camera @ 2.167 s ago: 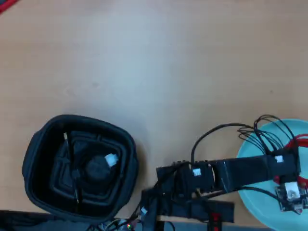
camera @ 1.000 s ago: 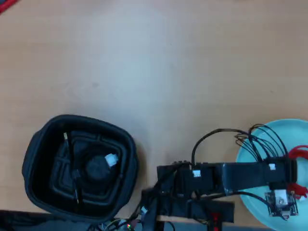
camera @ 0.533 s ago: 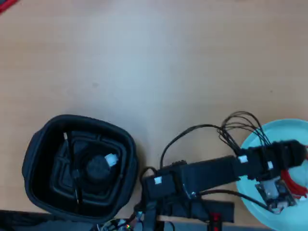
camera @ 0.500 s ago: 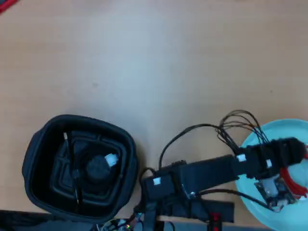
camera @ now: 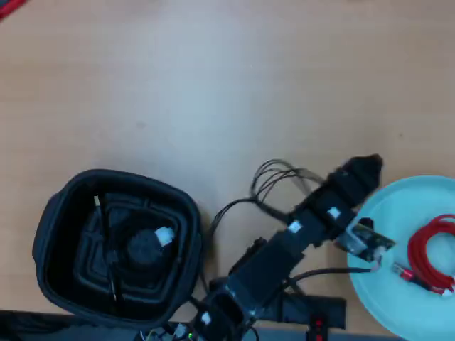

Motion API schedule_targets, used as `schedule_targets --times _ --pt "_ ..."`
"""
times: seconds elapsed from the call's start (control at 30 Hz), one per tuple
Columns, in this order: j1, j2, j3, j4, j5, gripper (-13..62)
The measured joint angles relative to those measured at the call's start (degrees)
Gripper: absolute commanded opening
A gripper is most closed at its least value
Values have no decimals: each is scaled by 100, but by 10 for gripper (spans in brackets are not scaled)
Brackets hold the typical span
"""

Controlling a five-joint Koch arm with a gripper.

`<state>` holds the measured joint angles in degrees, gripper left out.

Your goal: Put a black charging cable in a black bowl and put a red charging cable in a green bowl

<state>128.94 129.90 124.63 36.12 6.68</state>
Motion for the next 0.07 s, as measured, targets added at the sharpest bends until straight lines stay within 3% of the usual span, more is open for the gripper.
schedule_targets --times 0.07 --pt "-378 53 422 -369 0 174"
